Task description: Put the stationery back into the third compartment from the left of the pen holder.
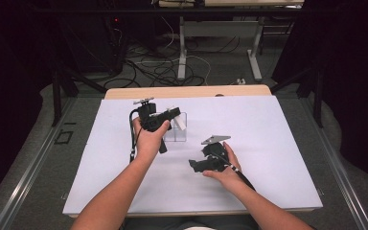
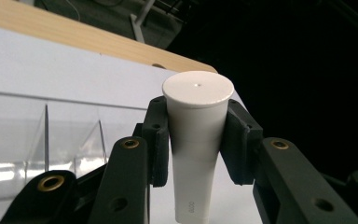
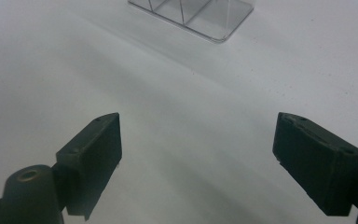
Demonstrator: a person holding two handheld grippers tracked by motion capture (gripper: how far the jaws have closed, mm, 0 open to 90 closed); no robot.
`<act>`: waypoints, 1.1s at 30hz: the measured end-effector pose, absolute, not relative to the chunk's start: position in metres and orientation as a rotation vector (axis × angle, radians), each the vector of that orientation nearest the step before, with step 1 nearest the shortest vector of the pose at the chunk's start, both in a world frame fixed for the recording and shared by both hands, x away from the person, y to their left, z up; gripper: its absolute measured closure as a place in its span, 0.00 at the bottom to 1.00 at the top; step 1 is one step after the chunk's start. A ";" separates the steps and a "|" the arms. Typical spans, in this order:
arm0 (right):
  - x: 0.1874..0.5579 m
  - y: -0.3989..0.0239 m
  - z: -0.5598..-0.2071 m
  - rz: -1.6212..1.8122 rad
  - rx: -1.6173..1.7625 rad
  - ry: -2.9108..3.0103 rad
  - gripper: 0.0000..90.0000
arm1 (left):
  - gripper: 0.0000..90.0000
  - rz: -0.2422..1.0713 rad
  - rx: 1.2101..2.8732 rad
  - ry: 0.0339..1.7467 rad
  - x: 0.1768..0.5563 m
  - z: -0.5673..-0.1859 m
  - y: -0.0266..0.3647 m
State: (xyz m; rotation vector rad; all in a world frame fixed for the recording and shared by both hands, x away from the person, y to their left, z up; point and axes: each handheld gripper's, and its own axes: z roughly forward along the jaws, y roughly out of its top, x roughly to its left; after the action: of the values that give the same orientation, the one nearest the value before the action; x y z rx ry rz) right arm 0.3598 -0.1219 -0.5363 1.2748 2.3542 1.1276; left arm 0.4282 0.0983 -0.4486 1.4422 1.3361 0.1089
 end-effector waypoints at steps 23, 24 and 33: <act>0.362 -0.124 -0.540 1.063 1.298 2.390 0.17 | 0.74 0.319 1.468 1.306 0.441 -0.461 0.088; 0.362 -0.125 -0.540 1.061 1.297 2.390 0.17 | 0.74 0.326 1.470 1.305 0.442 -0.461 0.088; 0.362 -0.125 -0.540 1.071 1.296 2.380 0.17 | 0.74 0.356 1.465 1.329 0.446 -0.467 0.084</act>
State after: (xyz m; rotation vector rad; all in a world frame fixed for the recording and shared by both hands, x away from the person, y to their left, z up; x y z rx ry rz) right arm 0.3622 -0.1247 -0.5398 1.2961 2.3796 1.0713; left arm 0.4464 0.0843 -0.4671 1.4650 1.3293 0.3563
